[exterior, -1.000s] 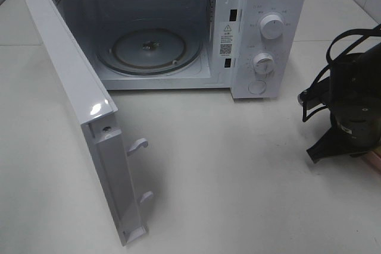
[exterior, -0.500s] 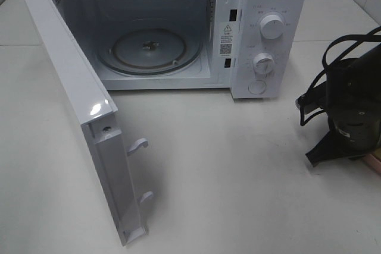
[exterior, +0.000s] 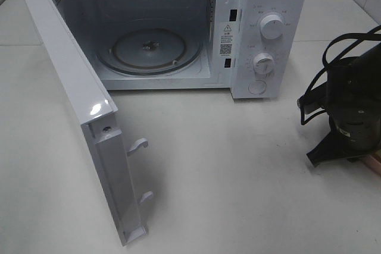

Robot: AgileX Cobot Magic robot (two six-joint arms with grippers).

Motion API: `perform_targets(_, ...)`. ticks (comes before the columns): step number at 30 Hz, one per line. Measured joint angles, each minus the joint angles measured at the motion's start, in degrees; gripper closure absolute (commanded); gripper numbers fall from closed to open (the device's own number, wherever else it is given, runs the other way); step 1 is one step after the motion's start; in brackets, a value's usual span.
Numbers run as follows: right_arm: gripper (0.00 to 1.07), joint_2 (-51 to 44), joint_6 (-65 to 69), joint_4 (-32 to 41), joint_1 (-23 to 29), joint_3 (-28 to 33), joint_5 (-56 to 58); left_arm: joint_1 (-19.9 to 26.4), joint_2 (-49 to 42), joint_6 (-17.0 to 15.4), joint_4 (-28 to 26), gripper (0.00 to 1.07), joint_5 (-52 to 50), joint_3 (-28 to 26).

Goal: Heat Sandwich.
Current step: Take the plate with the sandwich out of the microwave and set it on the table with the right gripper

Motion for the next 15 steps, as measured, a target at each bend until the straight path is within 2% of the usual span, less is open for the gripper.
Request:
perform_targets(2,0.68,-0.11,-0.46,0.34,0.0,0.0,0.17,0.0,0.0,0.0,0.0,0.03,0.0,0.0)
perform_targets(4,0.59,-0.74,-2.64,1.66,0.0,0.0,0.52,0.0,0.0,0.0,0.0,0.03,0.0,0.0)
perform_targets(11,0.48,-4.47,-6.19,5.5,0.0,0.0,0.11,0.0,0.0,0.0,0.0,0.03,0.0,0.0)
perform_targets(15,0.4,-8.65,-12.61,10.49,0.0,0.06,0.17,0.0,0.0,0.0,0.0,0.03,0.0,0.0)
